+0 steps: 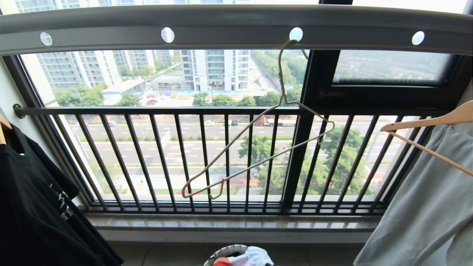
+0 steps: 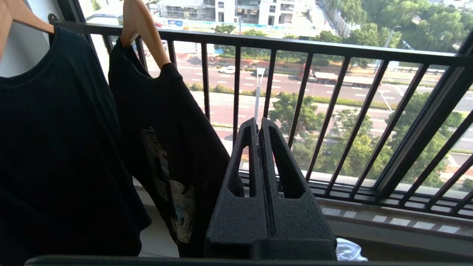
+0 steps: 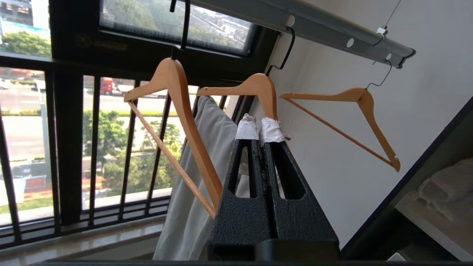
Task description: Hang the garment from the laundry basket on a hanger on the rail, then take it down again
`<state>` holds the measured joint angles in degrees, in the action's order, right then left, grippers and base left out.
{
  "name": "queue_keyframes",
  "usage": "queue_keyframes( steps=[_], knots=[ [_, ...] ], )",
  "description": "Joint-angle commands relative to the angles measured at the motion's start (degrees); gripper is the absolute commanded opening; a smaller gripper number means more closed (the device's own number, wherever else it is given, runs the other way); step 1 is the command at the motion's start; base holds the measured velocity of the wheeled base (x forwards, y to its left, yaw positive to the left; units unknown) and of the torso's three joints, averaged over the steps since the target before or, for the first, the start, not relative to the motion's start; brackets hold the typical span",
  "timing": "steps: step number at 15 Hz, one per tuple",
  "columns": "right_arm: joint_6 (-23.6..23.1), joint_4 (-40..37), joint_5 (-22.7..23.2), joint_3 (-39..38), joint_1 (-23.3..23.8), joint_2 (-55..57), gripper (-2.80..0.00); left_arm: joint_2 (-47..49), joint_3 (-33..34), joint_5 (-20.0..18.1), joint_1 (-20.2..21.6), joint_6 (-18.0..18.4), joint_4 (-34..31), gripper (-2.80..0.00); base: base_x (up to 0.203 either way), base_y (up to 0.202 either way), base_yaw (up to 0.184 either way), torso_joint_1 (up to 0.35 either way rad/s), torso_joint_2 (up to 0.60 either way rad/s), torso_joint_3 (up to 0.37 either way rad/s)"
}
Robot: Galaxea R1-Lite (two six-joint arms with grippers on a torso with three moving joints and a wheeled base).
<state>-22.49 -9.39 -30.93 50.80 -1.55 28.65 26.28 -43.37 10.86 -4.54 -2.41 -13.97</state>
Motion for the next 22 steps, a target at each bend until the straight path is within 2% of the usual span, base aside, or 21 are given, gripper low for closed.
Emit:
queue_keyframes(
  steps=[1, 3, 7, 9, 11, 12, 13, 15, 16, 18, 19, 20, 22],
  knots=[
    [-0.08, -2.04, -0.1, -1.0, 2.41, -3.53, -2.8, -4.75, 0.42, -0.04, 3.52, 0.23, -0.07, -2.8, 0.0, 0.0, 0.0, 0.0, 0.0, 0.0],
    [-0.08, -3.63, 0.18, -3.61, 2.65, -7.63, -2.8, -8.4, 1.66, -0.4, 4.11, 0.36, -0.08, -2.8, 0.0, 0.0, 0.0, 0.0, 0.0, 0.0],
    [0.04, -3.95, 3.17, -15.51, 2.48, -17.1, -2.8, -16.99, 11.72, -3.52, 3.83, 1.1, -0.15, -2.8, 0.0, 0.0, 0.0, 0.0, 0.0, 0.0],
    [0.24, -3.8, 5.94, -22.75, 2.0, -22.37, -2.8, -20.49, 18.38, -3.78, 3.91, 3.71, -0.01, -2.8, 0.0, 0.0, 0.0, 0.0, 0.0, 0.0],
    [0.56, -3.64, 10.76, -28.04, 1.76, -27.63, -2.8, -24.44, 24.03, -5.47, 3.99, 5.23, 0.25, -2.8, 0.0, 0.0, 0.0, 0.0, 0.0, 0.0],
    [2.57, -3.06, 13.08, -30.79, 1.64, -28.65, -2.8, -25.93, 26.33, -7.14, 4.0, 5.65, 0.38, -2.8, 0.0, 0.0, 0.0, 0.0, 0.0, 0.0],
    [7.27, -1.98, 15.92, -32.27, 1.59, -28.65, -2.8, -26.2, 28.21, -7.89, 4.01, 5.86, 0.54, -2.8, 0.0, 0.0, 0.0, 0.0, 0.0, 0.0],
    [15.89, -0.81, 21.87, -34.45, 1.56, -28.65, -2.8, -26.27, 30.77, -8.27, 4.01, 5.97, 1.15, -2.8, 0.0, 0.0, 0.0, 0.0, 0.0, 0.0],
    [17.82, -0.56, 23.74, -36.01, 1.56, -28.65, -2.8, -26.28, 32.87, -8.35, 4.01, 6.37, 3.49, -2.8, 0.0, 0.0, 0.0, 0.0, 0.0, 0.0],
    [18.77, 1.34, 25.32, -38.93, 1.55, -28.65, -2.8, -26.28, 39.42, -8.35, 4.01, 9.33, 12.0, -2.8, 0.0, 0.0, 0.0, 0.0, 0.0, 0.0],
    [19.04, 3.98, 27.52, -40.54, 1.55, -28.65, -2.8, -26.28, 42.44, -8.41, 4.01, 11.08, 17.79, -2.8, 0.0, 0.0, 0.0, 0.0, 0.0, 0.0],
    [19.46, 6.52, 28.69, -42.01, 1.55, -28.65, -2.8, -26.28, 43.37, -8.58, 4.01, 12.18, 19.95, -2.8, 0.0, 0.0, 0.0, 0.0, 0.0, 0.0],
    [19.46, 10.17, 29.27, -44.74, 1.55, -28.65, -2.8, -26.28, 43.37, -9.77, 4.01, 12.35, 18.37, -2.8, 0.0, 0.0, 0.0, 0.0, 0.0, 0.0]
  ],
)
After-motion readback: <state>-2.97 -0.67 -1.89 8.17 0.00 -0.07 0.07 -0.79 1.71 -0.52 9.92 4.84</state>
